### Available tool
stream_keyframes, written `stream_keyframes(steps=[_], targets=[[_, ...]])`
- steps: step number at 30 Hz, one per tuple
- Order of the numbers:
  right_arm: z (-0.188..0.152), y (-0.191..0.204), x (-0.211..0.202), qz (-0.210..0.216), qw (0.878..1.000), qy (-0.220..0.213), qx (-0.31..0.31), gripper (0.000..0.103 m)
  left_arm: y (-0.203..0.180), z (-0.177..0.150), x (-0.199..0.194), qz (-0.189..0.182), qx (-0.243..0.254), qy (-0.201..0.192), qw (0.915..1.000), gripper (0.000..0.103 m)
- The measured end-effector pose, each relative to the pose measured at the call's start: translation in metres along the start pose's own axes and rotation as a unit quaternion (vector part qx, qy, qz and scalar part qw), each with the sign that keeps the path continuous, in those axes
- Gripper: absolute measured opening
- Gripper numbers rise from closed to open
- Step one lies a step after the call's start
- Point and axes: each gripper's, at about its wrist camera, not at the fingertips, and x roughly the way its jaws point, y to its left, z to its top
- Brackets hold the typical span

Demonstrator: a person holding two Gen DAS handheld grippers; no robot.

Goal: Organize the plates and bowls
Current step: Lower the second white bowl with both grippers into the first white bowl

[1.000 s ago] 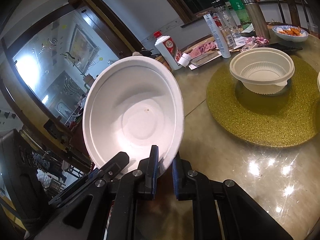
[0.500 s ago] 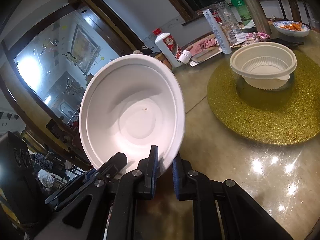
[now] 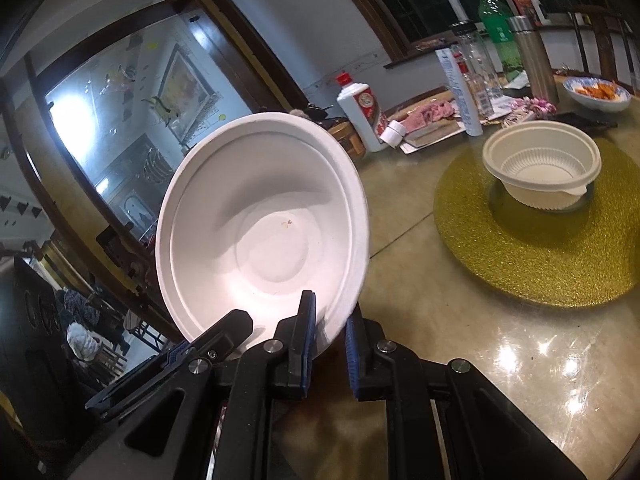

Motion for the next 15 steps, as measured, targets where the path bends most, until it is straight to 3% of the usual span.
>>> stream_keyframes(steps=[8,15], targets=[[0.000,0.031,-0.004,0.000,0.999,0.011,-0.030,0.014,0.019,0.005,-0.019,0.000,-0.011,-0.005,0.9999,0.020],[0.000,0.062,0.008,0.013,0.997,0.049,-0.063,0.015,0.051,0.007,-0.025,-0.003,-0.046,0.014,0.9988,0.020]])
